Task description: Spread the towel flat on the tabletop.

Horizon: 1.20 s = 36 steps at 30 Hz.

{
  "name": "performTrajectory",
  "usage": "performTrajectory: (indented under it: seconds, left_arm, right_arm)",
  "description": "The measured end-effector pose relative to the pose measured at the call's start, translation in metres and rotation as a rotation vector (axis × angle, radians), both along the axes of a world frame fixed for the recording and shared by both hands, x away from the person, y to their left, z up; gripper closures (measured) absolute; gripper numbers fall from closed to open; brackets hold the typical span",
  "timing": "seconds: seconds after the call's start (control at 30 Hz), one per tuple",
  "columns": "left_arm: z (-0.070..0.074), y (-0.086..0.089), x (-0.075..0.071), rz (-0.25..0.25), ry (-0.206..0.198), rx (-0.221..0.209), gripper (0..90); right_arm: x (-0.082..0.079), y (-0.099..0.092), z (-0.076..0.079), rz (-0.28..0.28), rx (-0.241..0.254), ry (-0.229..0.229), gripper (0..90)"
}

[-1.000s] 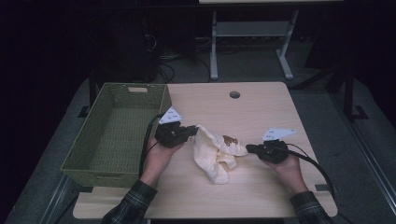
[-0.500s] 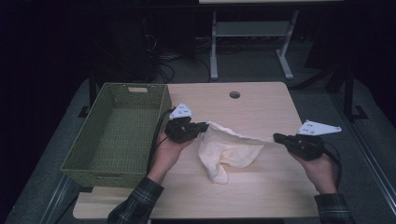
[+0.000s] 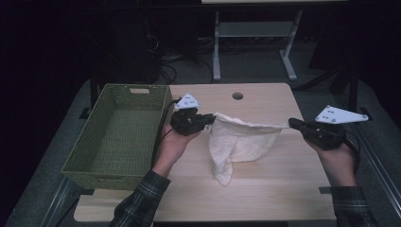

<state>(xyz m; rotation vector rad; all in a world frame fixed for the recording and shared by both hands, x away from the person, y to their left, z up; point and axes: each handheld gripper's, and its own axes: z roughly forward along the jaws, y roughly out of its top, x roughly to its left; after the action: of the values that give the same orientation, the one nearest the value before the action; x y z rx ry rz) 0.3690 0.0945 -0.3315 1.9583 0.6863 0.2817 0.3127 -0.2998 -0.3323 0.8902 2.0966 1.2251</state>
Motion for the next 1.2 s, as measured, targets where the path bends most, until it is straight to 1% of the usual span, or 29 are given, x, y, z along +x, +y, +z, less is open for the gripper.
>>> performTrajectory:
  seconds: [0.03,0.07,0.1,0.13,0.17,0.2,0.23,0.37,0.43,0.57,0.6,0.63,0.7,0.73,0.77,0.8,0.83,0.87,0.9,0.93,0.97,1.0,1.07,1.1,1.2]
  left_arm:
    - [-0.003,-0.001,0.003,0.005,0.010,0.009,85.8]
    - [-0.006,-0.002,0.005,0.009,0.014,0.016,85.7]
    - [-0.009,-0.003,0.008,0.016,0.020,0.024,85.7]
    - [-0.012,-0.004,0.011,0.021,0.023,0.034,85.7]
    - [-0.014,-0.006,0.014,0.031,0.023,0.040,85.7]
    - [-0.019,-0.008,0.020,0.050,0.030,0.048,85.6]
    - [-0.019,-0.008,0.020,0.050,0.030,0.048,85.7]
    - [-0.031,-0.014,0.034,0.085,0.050,0.058,85.5]
    - [-0.038,-0.016,0.041,0.094,0.059,0.064,85.4]
    - [-0.054,-0.022,0.054,0.097,0.085,0.082,84.9]
    - [-0.062,-0.025,0.060,0.092,0.105,0.097,84.7]
    - [-0.062,-0.025,0.060,0.092,0.105,0.097,84.4]
    - [-0.070,-0.029,0.064,0.090,0.115,0.104,83.9]
    - [-0.077,-0.031,0.068,0.080,0.122,0.126,80.8]
    - [-0.077,-0.031,0.068,0.080,0.122,0.126,78.9]
    - [-0.083,-0.031,0.072,0.082,0.118,0.150,76.0]
    - [-0.083,-0.031,0.072,0.082,0.118,0.150,72.5]
    - [-0.085,-0.031,0.073,0.086,0.119,0.155,72.5]
    - [-0.086,-0.030,0.074,0.087,0.126,0.157,68.2]
    - [-0.088,-0.029,0.073,0.092,0.130,0.156,64.6]
    - [-0.090,-0.028,0.073,0.096,0.129,0.160,64.6]
    - [-0.092,-0.026,0.073,0.092,0.121,0.173,61.7]
    - [-0.097,-0.023,0.074,0.093,0.117,0.198,60.8]
    - [-0.100,-0.022,0.075,0.097,0.119,0.203,59.6]
    - [-0.109,-0.019,0.076,0.099,0.139,0.189,58.4]
  right_arm:
    - [0.000,0.000,0.000,0.000,0.000,0.000,88.1]
    - [0.007,0.002,-0.004,-0.009,-0.002,0.012,88.1]
    - [0.007,0.002,-0.004,-0.009,-0.002,0.012,88.1]
    - [0.011,0.002,-0.007,-0.012,-0.004,0.018,88.2]
    - [0.015,0.003,-0.009,-0.017,-0.004,0.027,88.1]
    - [0.024,0.006,-0.014,-0.030,-0.011,0.042,88.1]
    - [0.024,0.006,-0.014,-0.030,-0.011,0.042,88.1]
    - [0.046,0.008,-0.024,-0.048,-0.023,0.074,88.1]
    - [0.056,0.009,-0.028,-0.059,-0.022,0.095,88.1]
    - [0.075,0.011,-0.041,-0.078,-0.033,0.136,88.1]
    - [0.084,0.012,-0.048,-0.086,-0.043,0.155,88.1]
    - [0.084,0.012,-0.048,-0.086,-0.043,0.155,88.1]
    - [0.091,0.013,-0.056,-0.101,-0.057,0.176,88.1]
    - [0.097,0.012,-0.063,-0.111,-0.065,0.194,88.1]
    - [0.097,0.012,-0.063,-0.111,-0.065,0.194,88.1]
    - [0.101,0.009,-0.070,-0.130,-0.077,0.213,88.1]
    - [0.101,0.009,-0.070,-0.130,-0.077,0.213,88.1]
    - [0.103,0.007,-0.073,-0.135,-0.076,0.223,88.1]
    - [0.105,0.005,-0.076,-0.142,-0.075,0.225,88.1]
    - [0.107,0.000,-0.081,-0.149,-0.060,0.241,88.1]
    - [0.107,0.000,-0.081,-0.149,-0.060,0.241,88.1]
    - [0.107,-0.003,-0.085,-0.152,-0.047,0.249,88.1]
    - [0.107,-0.004,-0.086,-0.154,-0.051,0.247,88.1]
    - [0.107,-0.004,-0.088,-0.155,-0.043,0.249,88.1]
    - [0.106,-0.005,-0.091,-0.156,-0.042,0.250,88.1]
